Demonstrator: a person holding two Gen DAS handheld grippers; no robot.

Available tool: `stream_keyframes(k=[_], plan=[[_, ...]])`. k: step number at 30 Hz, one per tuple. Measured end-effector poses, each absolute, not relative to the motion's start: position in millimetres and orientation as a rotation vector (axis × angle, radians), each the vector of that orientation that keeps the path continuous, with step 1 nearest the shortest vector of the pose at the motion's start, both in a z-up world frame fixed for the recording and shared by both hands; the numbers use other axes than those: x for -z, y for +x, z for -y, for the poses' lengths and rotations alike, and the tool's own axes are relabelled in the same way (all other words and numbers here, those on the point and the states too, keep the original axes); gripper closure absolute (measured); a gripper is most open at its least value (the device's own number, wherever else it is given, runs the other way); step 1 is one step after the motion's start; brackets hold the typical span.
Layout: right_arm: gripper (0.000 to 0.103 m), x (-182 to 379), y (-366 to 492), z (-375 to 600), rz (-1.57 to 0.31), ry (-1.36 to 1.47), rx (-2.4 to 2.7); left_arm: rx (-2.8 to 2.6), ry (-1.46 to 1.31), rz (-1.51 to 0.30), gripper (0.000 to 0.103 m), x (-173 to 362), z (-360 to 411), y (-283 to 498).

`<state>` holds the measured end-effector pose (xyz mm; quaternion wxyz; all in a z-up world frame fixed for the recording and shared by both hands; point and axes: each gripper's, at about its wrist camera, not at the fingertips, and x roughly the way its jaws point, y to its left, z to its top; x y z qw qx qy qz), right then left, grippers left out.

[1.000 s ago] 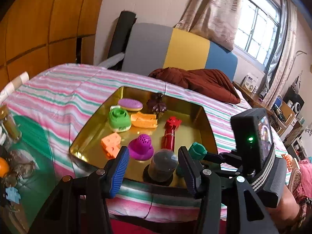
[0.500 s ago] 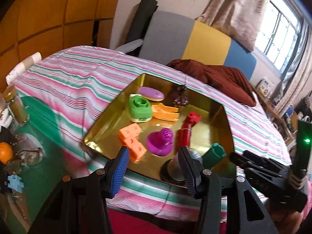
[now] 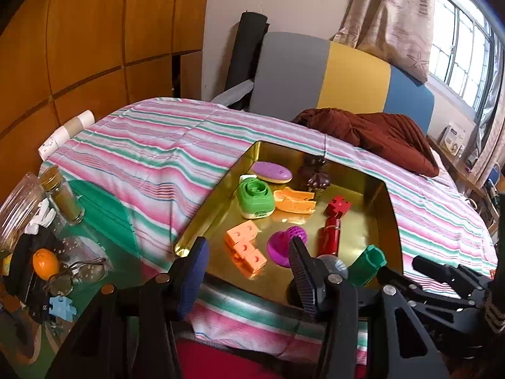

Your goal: Organize rigid objects

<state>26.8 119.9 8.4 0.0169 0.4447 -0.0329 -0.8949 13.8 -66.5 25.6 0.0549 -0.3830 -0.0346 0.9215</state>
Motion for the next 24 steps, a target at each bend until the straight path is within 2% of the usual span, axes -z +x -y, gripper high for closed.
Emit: stream_keyframes(k=[7,12,19,24], plan=[[0.024,-11.2,21.8,-110.1,0.111,1.41,2.804,-2.795,-1.269,0.016,0.05,-16.1,67.4,15.1],[0.019,-11.6,18.2,-102.8,0.099,1.436,2.82,-2.733,-1.369,0.08,0.052,-7.8,71.2,11.3],[0.017,-17.0,12.2,-99.8,0.137,1.447,2.869,-2.764,-1.378,0.087,0.054,-10.2,73.1,11.4],[0.016,-20.7,11.3,-97.3,0.167,1.433,2.898,-2.775,-1.337,-0.028,0.054,-17.5,63.2,16.1]])
